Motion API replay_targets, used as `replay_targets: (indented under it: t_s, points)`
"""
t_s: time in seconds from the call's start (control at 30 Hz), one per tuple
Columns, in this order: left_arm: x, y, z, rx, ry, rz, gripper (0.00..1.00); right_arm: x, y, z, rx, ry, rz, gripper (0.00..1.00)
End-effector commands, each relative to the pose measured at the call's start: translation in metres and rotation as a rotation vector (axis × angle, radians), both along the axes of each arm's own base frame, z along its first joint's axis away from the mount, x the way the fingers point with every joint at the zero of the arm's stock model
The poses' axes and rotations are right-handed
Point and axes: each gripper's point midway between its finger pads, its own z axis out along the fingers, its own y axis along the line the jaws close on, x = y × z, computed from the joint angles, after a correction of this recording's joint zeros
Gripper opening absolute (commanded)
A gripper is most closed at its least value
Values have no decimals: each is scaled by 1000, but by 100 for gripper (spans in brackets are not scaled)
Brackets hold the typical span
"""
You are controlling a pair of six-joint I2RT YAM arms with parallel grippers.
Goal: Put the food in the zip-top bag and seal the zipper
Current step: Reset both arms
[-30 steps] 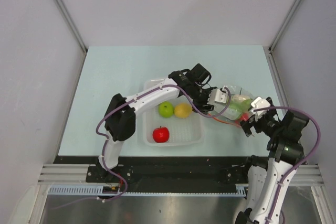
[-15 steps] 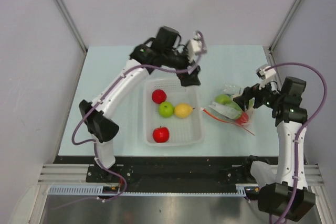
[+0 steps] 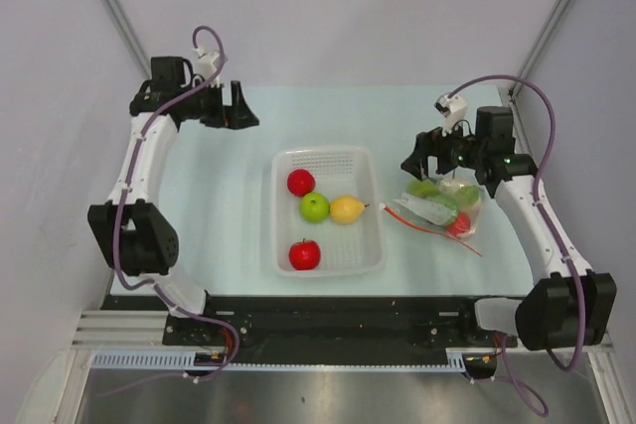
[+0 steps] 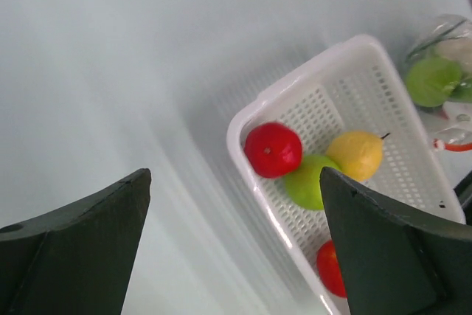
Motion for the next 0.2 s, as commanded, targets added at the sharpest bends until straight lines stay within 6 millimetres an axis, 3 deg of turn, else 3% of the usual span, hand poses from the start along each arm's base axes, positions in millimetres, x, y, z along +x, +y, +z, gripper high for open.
replay_targets:
  t_s: [0.0,0.1,0.17]
  points:
    - [-27,27,17,101,-116,99,100,19,-2,10,61,29,-73,100]
    - [-37,34,8,142,-116,114,100,28,-6,8,94,62,-97,100]
    - [-37,37,12,148,-129,125,100,38,-15,18,103,51,-119,100]
